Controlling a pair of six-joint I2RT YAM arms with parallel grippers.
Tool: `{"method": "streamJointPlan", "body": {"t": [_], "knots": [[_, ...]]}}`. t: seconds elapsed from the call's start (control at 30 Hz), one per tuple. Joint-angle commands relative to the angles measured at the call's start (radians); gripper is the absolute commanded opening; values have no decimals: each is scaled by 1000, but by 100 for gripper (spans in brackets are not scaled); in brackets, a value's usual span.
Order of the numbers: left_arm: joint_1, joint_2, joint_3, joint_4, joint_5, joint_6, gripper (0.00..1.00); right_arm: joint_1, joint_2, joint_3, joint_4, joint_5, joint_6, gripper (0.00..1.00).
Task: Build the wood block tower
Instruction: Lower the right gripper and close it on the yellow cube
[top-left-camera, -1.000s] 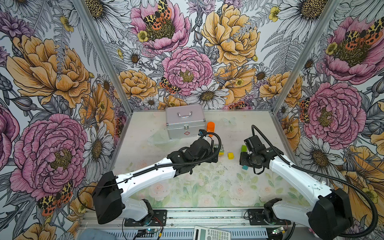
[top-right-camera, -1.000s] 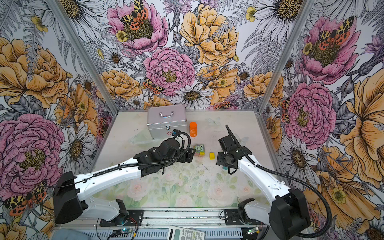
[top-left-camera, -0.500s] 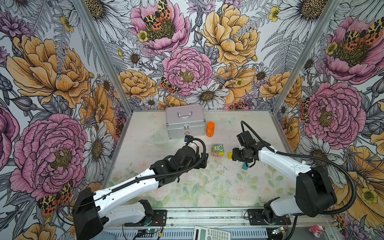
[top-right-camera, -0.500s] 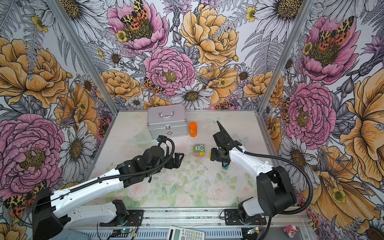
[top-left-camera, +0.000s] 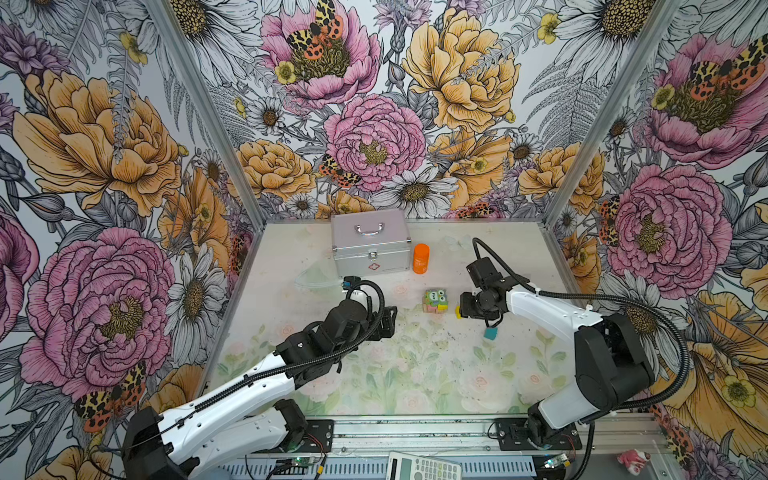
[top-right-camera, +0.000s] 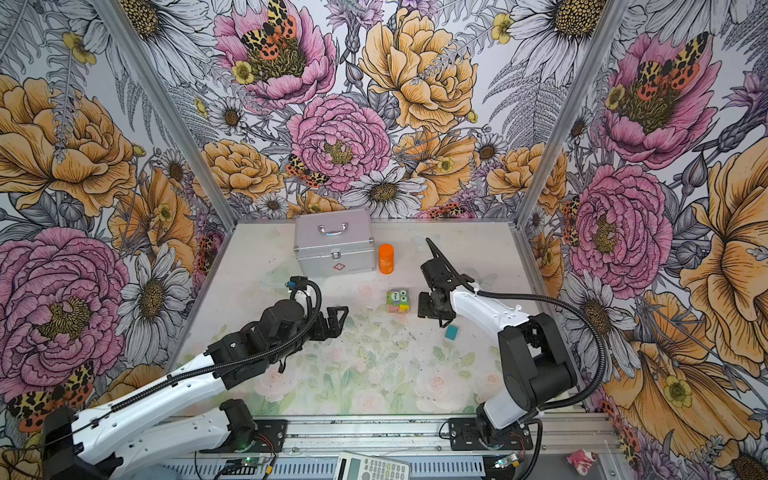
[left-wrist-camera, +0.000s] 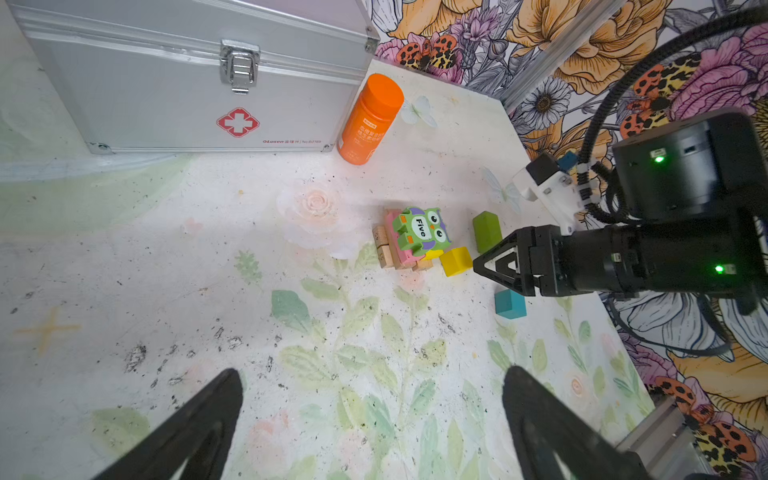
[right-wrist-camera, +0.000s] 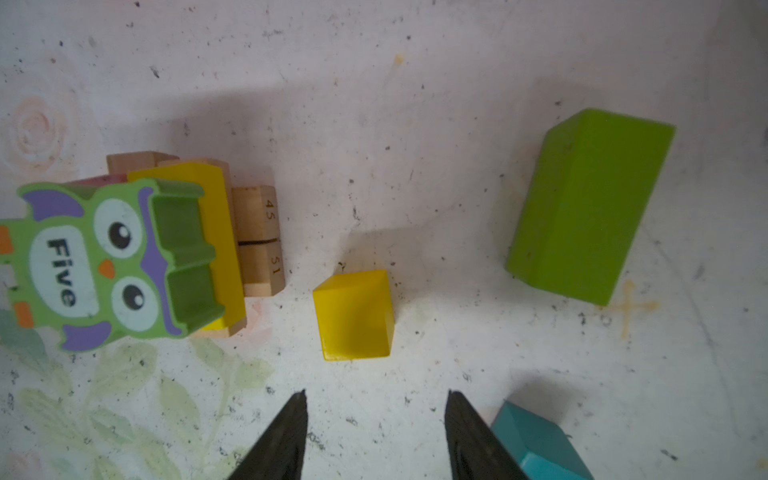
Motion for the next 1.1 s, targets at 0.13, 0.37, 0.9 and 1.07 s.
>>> {"method": "streamJointPlan", "body": {"t": [0.13, 0.37, 0.9, 1.07], "knots": [[33, -5, -26, 17, 16, 7, 99, -5, 55, 59, 18, -12, -27, 56], [53, -6, -33, 26, 29, 10, 99, -5, 84, 74, 18, -10, -35, 55], [71, -21, -37, 32, 27, 3, 99, -4, 149, 113, 20, -15, -45, 54], [74, -14, -34, 36, 33, 3, 99, -4, 158, 115, 20, -15, -45, 52]]}}
